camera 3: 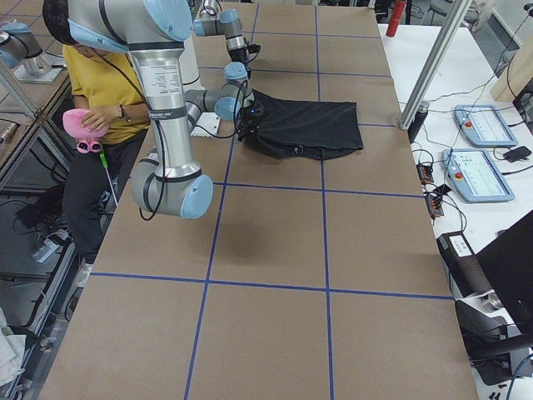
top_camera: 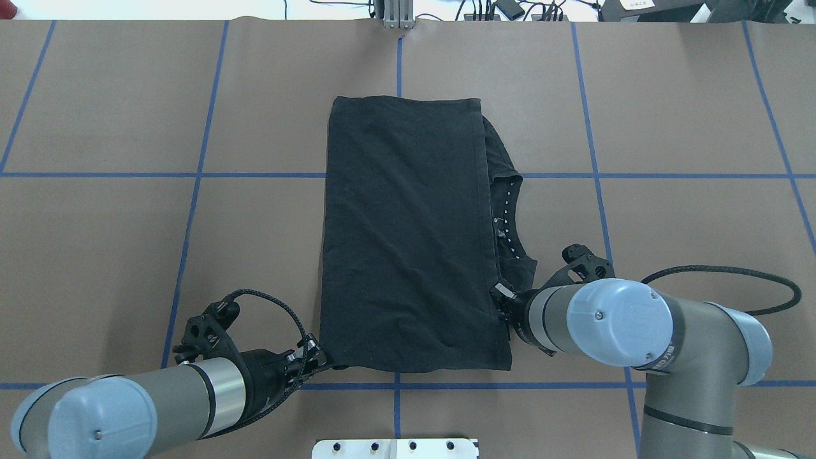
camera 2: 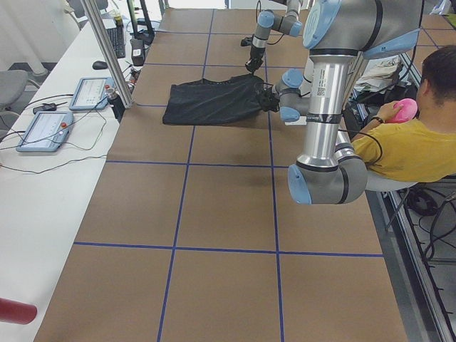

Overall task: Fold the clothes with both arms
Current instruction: 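Lift the near edge with both grippers and fold it toward the collar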

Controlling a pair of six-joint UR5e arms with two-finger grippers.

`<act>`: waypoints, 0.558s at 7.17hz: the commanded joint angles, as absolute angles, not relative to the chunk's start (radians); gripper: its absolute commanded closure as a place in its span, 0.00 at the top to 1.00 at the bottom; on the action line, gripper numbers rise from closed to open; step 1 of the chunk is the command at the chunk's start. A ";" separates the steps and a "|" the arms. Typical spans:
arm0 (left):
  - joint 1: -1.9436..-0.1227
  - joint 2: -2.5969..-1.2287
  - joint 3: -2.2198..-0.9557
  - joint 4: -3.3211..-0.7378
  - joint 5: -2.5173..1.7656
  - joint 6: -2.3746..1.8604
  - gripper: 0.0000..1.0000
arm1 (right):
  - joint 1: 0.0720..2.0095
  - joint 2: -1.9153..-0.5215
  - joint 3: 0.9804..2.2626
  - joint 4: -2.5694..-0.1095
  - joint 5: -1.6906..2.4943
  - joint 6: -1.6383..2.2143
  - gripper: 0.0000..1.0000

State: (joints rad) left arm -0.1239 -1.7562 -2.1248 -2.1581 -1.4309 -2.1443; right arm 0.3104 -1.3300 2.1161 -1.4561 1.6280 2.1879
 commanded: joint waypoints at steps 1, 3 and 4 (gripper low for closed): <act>-0.185 -1.773 -2.200 -2.134 -1.450 -2.149 0.00 | 0.400 -1.336 2.148 -1.457 1.739 2.187 0.00; -0.431 -1.875 -2.098 -2.131 -1.637 -2.131 0.00 | 0.538 -1.289 2.107 -1.457 1.836 2.171 0.00; -0.528 -1.975 -1.962 -2.132 -1.701 -2.079 0.00 | 0.634 -1.199 2.003 -1.459 1.924 2.166 0.00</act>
